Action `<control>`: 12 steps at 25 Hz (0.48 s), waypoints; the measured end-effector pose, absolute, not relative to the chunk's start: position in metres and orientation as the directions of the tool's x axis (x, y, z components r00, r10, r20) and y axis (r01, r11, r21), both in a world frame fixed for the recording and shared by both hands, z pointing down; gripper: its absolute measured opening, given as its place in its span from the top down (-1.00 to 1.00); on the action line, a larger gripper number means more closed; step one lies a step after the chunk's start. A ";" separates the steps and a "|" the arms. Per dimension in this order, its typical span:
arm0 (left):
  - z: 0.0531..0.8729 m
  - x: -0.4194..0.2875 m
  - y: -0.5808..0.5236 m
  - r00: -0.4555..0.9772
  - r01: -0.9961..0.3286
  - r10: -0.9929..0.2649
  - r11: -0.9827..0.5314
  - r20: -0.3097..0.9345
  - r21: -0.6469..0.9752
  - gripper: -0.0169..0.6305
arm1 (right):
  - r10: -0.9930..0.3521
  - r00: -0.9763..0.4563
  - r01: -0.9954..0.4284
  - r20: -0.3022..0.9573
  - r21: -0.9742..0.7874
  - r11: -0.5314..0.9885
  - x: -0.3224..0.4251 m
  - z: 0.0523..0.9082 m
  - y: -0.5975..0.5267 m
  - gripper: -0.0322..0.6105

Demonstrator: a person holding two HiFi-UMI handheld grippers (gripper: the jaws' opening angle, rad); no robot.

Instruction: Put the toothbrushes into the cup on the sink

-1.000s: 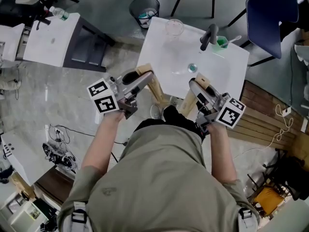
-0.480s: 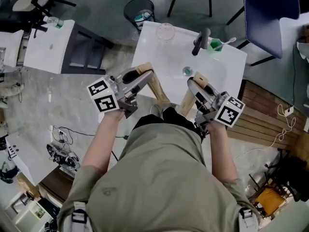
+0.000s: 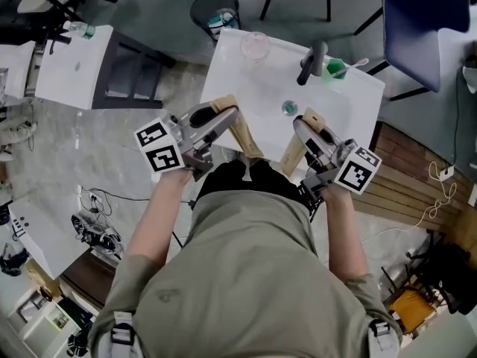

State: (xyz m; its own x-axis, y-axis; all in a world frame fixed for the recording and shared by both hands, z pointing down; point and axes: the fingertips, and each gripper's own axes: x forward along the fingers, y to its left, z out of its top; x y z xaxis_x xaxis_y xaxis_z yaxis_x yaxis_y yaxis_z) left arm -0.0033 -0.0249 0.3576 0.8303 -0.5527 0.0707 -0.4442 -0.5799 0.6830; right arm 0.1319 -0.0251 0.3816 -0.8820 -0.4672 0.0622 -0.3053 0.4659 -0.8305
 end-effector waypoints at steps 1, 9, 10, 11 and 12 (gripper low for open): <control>0.358 -0.005 -0.026 0.829 -0.446 -0.555 -0.578 0.071 0.684 0.82 | -0.468 -0.882 -0.307 0.063 -0.829 0.467 0.131 0.381 -0.027 0.73; 0.357 -0.021 -0.035 0.829 -0.441 -0.555 -0.577 0.066 0.687 0.82 | -0.514 -0.855 -0.349 0.072 -0.813 0.466 0.126 0.373 -0.043 0.73; 0.357 -0.024 -0.037 0.831 -0.439 -0.553 -0.579 0.065 0.688 0.82 | -0.521 -0.850 -0.356 0.075 -0.811 0.464 0.125 0.373 -0.046 0.73; 0.357 -0.027 -0.039 0.832 -0.436 -0.551 -0.580 0.063 0.688 0.82 | -0.528 -0.846 -0.362 0.078 -0.810 0.461 0.123 0.373 -0.048 0.73; 0.357 -0.030 -0.040 0.834 -0.433 -0.549 -0.581 0.060 0.689 0.82 | -0.533 -0.842 -0.370 0.083 -0.807 0.460 0.121 0.373 -0.050 0.73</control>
State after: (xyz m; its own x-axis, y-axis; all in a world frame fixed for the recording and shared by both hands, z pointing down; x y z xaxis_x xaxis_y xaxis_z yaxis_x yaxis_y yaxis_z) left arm -0.0301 -0.0404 0.3573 0.8335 -0.5492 0.0602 -0.4327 -0.5812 0.6892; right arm 0.1213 -0.0499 0.3732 -0.8418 -0.5334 0.0826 -0.3704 0.4596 -0.8072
